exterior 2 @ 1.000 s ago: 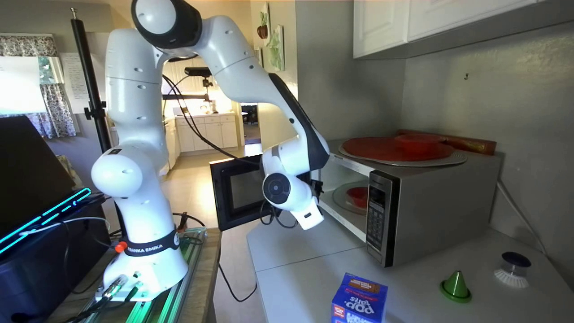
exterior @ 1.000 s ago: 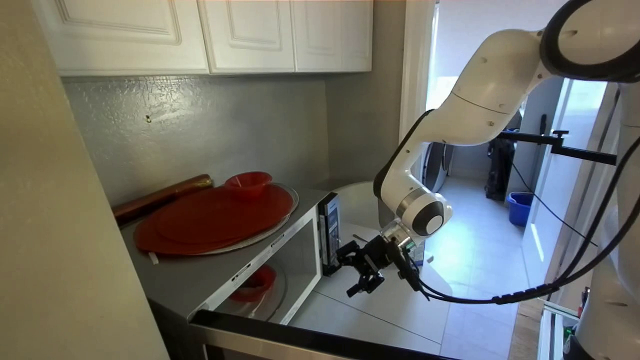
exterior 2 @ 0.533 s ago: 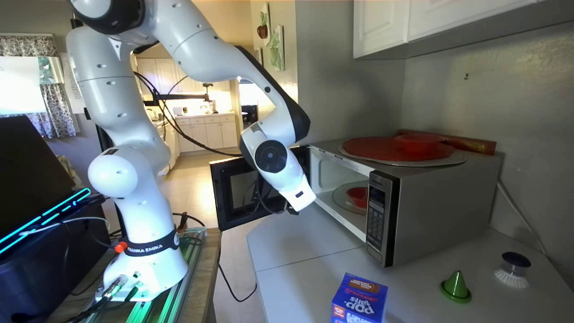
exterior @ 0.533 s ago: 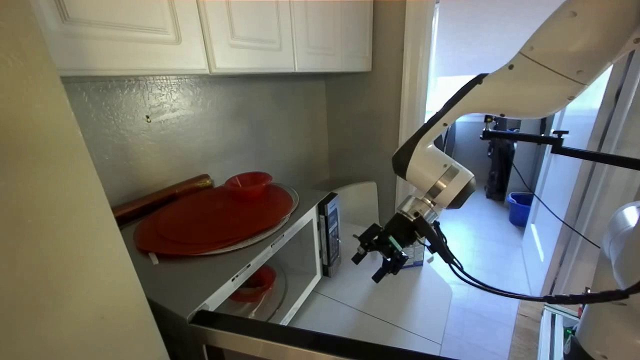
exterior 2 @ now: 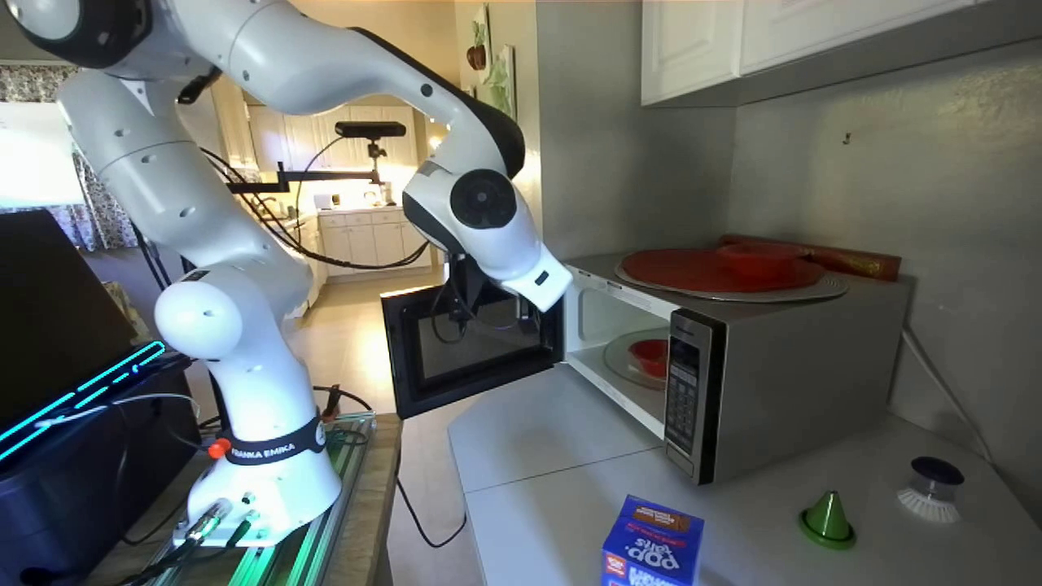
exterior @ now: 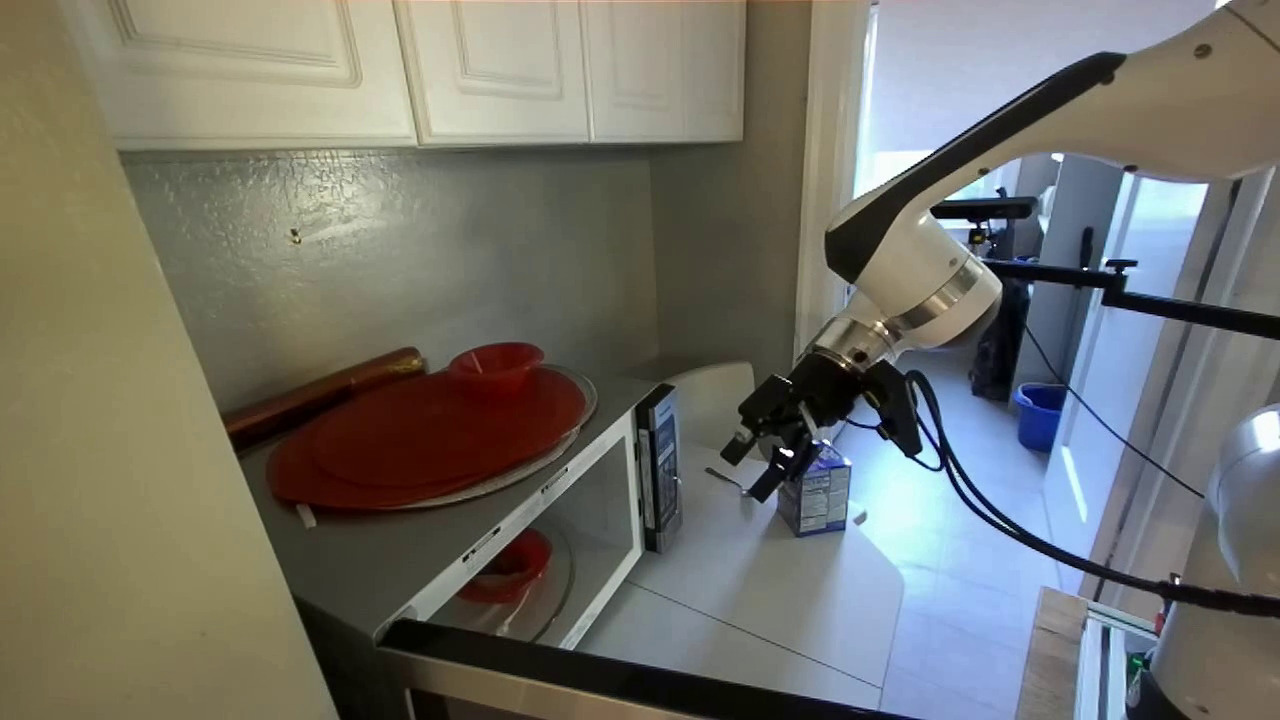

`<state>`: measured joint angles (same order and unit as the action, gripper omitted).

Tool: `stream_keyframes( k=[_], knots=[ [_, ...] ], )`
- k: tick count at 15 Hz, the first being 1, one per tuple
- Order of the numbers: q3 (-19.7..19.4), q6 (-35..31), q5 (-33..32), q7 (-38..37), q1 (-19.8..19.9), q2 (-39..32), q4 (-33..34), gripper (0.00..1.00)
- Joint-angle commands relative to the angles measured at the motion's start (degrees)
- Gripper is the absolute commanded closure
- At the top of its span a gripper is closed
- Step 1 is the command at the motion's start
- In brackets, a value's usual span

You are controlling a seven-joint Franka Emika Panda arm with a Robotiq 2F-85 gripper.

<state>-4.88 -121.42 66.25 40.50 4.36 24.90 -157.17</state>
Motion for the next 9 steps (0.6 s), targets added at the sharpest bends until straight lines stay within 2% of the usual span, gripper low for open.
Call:
stream_keyframes(
  k=[1,3,5,6,8,9],
  knots=[
    [0.9,2.0,-4.6,-2.7,0.6,7.4,-0.1,0.0],
    [1.8,0.9,-5.3,-1.6,0.1,12.1,-2.4,0.0],
    [2.2,0.6,-5.3,0.3,-0.8,12.6,-0.1,0.0],
    [5.6,1.6,-4.0,2.6,2.2,13.6,-0.1,0.0],
    [7.5,0.7,-3.4,6.0,2.5,17.1,-2.0,0.0],
    [4.1,0.1,-4.3,3.2,-0.4,13.0,0.1,0.0]
  ],
)
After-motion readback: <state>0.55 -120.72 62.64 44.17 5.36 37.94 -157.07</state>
